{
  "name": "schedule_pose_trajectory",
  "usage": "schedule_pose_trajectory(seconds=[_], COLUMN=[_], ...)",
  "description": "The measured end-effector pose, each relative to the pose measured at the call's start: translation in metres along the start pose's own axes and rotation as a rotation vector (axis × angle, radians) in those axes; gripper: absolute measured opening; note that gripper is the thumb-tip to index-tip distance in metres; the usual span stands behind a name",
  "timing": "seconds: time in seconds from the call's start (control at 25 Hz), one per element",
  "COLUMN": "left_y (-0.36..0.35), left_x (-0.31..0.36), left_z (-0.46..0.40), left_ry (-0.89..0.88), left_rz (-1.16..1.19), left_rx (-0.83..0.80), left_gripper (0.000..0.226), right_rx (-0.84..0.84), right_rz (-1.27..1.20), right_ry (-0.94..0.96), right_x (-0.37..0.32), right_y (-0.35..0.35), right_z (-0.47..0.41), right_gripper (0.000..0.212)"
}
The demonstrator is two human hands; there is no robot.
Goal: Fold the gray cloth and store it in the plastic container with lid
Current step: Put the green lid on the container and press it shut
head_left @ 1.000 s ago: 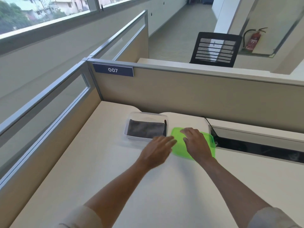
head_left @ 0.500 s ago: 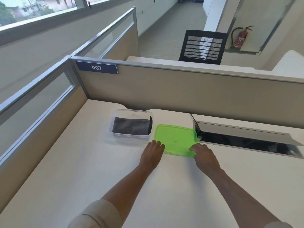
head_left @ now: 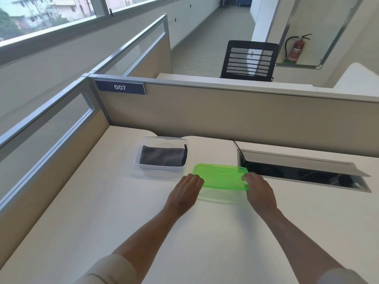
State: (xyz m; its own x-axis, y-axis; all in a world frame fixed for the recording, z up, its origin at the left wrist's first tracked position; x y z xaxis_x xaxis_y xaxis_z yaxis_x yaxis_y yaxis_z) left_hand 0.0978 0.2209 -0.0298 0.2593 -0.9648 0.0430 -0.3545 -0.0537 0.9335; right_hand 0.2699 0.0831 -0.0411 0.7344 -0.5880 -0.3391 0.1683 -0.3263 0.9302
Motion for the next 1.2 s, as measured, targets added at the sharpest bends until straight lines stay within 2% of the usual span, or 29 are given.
schedule_pose_trajectory(seconds=[0.12,0.24,0.4,0.56,0.64,0.76,1.04,1.2], left_y=[0.017,0.040,0.063,0.067,0.069,0.077,0.085,0.078], left_x=[-0.003,-0.017,-0.032,-0.056,-0.076,-0.112,-0.201,-0.242], left_z=[0.000,0.001,0.005,0.013,0.019,0.031,0.050,0.046], left_ry=[0.038,0.164,0.328,0.524,0.598,0.681,0.928,1.003], left_rz=[0.071,0.210,0.394,0.553,0.580,0.540,0.503,0.452], left_rx=[0.075,0.181,0.286,0.255,0.242,0.243,0.285,0.221], left_gripper=[0.017,0.018,0.044,0.071,0.077,0.074,0.034,0.035], right_rx=[0.085,0.141,0.195,0.183,0.173,0.168,0.069,-0.060], right_rz=[-0.110,-0.272,-0.439,-0.598,-0.636,-0.745,-0.887,-0.822], right_ry=[-0.053,-0.052,-0.056,-0.099,-0.097,-0.102,-0.250,-0.246], right_x=[0.000,-0.005,-0.014,-0.030,-0.048,-0.080,-0.148,-0.181], right_y=[0.026,0.050,0.068,0.066,0.063,0.054,0.004,-0.026], right_z=[0.000,-0.004,-0.011,-0.020,-0.028,-0.039,-0.076,-0.094], right_gripper=[0.038,0.022,0.021,0.025,0.032,0.042,0.021,0.042])
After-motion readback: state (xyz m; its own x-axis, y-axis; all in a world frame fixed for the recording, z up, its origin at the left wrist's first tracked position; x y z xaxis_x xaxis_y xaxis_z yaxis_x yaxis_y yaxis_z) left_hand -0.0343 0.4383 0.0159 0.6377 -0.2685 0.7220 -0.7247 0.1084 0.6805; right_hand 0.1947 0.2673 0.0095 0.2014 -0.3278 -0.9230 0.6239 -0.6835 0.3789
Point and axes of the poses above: each hand's wrist, its own z-axis away from the middle knuckle, its own y-axis out of the back of the hand, x = y × z, the point moved 9 cm from there along -z, towards the middle knuckle, and after that the axes turned 5 degrees about -z, right-handed, at the moved point
